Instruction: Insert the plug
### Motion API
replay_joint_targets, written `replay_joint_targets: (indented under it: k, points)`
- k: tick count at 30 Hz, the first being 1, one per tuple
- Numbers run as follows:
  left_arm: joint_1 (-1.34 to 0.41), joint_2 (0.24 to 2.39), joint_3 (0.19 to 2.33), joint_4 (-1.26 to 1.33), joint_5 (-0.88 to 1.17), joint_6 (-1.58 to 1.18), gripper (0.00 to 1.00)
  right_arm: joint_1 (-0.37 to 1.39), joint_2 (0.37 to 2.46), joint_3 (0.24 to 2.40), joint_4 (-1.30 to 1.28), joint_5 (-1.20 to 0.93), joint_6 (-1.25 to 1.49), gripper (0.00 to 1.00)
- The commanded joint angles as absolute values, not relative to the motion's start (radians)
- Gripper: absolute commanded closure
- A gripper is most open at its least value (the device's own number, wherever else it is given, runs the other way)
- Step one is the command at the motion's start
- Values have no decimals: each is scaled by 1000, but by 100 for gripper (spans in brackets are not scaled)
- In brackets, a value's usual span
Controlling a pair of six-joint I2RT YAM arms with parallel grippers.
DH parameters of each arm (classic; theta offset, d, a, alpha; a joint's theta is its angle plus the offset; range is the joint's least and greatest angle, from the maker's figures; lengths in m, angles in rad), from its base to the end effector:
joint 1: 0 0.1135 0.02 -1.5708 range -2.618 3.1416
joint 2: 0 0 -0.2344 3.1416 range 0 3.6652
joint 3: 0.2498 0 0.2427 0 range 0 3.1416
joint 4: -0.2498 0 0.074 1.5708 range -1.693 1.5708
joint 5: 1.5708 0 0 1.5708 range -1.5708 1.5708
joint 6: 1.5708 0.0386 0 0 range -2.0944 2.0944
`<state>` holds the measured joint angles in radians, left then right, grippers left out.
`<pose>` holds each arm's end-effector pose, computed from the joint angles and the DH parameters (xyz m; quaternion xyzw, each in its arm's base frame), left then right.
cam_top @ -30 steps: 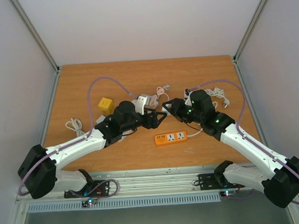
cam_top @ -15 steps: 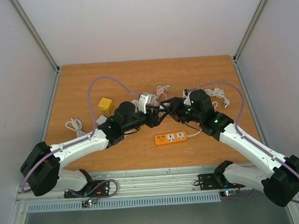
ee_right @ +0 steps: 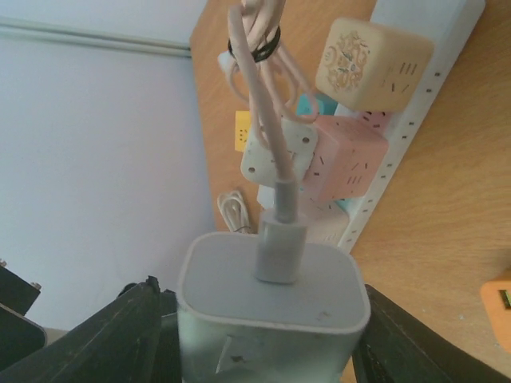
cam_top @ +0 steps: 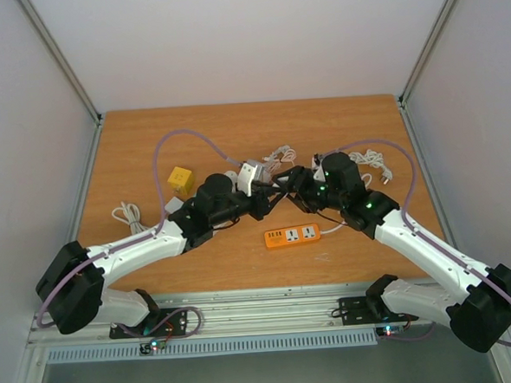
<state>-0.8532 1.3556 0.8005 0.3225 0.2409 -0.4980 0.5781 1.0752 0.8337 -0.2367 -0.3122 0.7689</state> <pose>0.1968 -0.2395 0.2438 0.2109 0.7533 -0.4586 0.4216 0.2025 0.1463 0.2708 0.0000 0.8479 0.4239 0.3183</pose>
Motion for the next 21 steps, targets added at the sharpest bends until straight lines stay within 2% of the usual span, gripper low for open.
replay_joint_targets:
  k: [1, 4, 8, 11, 16, 21]
  points:
    - [-857, 1312, 816, 382, 274, -321, 95, 582, 1031, 896, -302, -314, 686, 32]
    - [-857, 1275, 795, 380, 259, -222, 96, 580, 1012, 906, -320, -327, 660, 29]
    - [-857, 1231, 770, 375, 258, -85, 97, 577, 1019, 943, -390, -349, 642, 30]
    - [-857, 1206, 777, 342, 265, 23, 97, 577, 1025, 958, -419, -358, 641, 37]
    - [-857, 1185, 778, 305, 263, 150, 97, 577, 1017, 963, -385, -402, 643, 44]
    - [-858, 1170, 773, 278, 293, 186, 96, 573, 1020, 950, -319, -510, 643, 61]
